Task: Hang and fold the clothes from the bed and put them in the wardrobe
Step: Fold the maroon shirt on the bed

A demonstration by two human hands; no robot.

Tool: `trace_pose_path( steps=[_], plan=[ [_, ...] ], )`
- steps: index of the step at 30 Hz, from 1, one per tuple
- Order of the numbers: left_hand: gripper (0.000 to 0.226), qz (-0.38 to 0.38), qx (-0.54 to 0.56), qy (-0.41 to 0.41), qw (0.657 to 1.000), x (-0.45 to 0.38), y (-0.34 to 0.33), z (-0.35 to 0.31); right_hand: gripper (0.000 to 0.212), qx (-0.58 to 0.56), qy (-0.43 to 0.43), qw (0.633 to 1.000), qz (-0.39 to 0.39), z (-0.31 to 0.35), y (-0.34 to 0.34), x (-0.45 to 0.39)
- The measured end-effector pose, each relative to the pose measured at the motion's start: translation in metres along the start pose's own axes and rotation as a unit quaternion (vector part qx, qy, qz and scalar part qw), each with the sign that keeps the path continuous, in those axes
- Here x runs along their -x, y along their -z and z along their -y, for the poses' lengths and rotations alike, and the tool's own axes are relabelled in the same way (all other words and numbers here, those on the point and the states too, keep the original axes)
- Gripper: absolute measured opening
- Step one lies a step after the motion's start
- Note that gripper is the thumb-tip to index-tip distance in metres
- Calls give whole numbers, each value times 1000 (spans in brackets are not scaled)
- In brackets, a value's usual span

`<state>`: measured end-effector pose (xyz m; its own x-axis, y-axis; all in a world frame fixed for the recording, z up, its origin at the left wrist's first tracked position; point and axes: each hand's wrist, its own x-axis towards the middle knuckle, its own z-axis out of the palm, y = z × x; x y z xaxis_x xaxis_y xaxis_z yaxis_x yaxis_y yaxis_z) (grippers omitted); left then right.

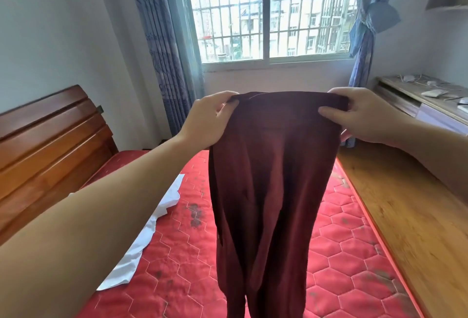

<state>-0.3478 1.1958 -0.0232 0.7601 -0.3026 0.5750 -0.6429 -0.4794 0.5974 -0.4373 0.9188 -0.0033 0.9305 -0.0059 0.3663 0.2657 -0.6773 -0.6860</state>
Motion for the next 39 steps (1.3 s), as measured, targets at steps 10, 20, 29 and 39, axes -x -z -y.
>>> trace_pose_path(
  steps=[10, 20, 29, 39],
  plan=[
    [25, 37, 48, 203, 977, -15, -5, -24, 10, -164, -224, 960, -24, 35, -20, -1],
    [26, 75, 159, 204, 963, -4, -22, -69, 21, -246, -211, 946, 7, 67, -44, 4],
    [28, 102, 157, 120, 975, 0, -37, -74, 11, -239, -166, 957, -3, 69, -45, 5],
    [25, 129, 246, 70, 958, 7, -48, -71, 19, -216, -119, 969, -9, 48, -37, -3]
  ],
)
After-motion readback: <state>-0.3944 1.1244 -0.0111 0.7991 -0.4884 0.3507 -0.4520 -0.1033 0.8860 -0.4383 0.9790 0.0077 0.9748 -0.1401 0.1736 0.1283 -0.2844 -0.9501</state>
